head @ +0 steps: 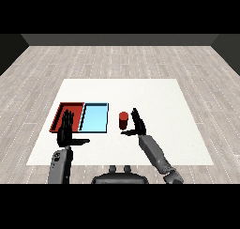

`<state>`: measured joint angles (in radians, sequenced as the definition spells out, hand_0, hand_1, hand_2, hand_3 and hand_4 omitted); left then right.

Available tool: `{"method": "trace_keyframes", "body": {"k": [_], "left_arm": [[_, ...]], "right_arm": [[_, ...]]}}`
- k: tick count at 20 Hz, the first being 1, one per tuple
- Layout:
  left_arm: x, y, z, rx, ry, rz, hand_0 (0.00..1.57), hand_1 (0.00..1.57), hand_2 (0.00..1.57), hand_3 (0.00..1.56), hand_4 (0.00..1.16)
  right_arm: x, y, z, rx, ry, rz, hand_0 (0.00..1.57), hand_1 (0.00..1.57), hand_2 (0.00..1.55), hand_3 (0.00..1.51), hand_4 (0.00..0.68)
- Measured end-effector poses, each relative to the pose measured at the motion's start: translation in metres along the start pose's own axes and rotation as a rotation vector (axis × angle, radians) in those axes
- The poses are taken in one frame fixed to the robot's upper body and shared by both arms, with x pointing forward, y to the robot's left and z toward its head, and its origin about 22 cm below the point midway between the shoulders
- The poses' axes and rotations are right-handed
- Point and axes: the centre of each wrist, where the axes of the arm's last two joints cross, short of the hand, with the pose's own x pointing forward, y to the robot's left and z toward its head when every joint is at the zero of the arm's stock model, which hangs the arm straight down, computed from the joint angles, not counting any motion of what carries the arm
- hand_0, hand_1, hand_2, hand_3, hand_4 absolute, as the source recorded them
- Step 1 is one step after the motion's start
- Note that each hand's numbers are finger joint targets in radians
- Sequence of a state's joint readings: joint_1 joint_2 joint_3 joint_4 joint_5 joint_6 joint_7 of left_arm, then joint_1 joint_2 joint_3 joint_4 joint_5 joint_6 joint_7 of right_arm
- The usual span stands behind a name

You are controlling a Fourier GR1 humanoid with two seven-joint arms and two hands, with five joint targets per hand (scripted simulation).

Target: Pick the red can and put it in the red box

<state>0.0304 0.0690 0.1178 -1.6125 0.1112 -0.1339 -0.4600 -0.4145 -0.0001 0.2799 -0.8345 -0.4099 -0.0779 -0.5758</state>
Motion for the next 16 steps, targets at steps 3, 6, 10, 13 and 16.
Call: {"method": "trace_keyframes", "body": {"k": [3,6,10,13,16], "left_arm": [[0.006,0.004,0.004,-0.001,0.006,0.003,0.00,0.00,0.00,0.00,0.00],[0.003,0.004,0.005,0.007,-0.004,0.008,0.00,0.00,0.00,0.00,0.00],[0.004,0.010,0.004,0.008,-0.006,0.006,0.00,0.00,0.00,0.00,0.00],[0.007,0.007,0.004,0.008,-0.009,0.002,0.00,0.00,0.00,0.00,0.00],[0.008,0.004,0.000,0.006,-0.009,0.004,0.00,0.00,0.00,0.00,0.00]], "right_arm": [[0.001,0.004,-0.004,0.002,0.007,-0.013,0.00,0.00,0.00,0.00,0.000],[0.003,0.006,-0.009,0.006,0.009,-0.008,0.00,0.00,0.00,0.00,0.000],[0.003,0.007,-0.017,0.007,0.015,-0.001,0.00,0.00,0.00,0.00,0.000],[0.006,0.013,-0.023,0.004,0.024,-0.003,0.00,0.00,0.00,0.00,0.000],[0.003,0.017,-0.030,0.007,0.030,-0.001,0.00,0.00,0.00,0.00,0.000]]}}
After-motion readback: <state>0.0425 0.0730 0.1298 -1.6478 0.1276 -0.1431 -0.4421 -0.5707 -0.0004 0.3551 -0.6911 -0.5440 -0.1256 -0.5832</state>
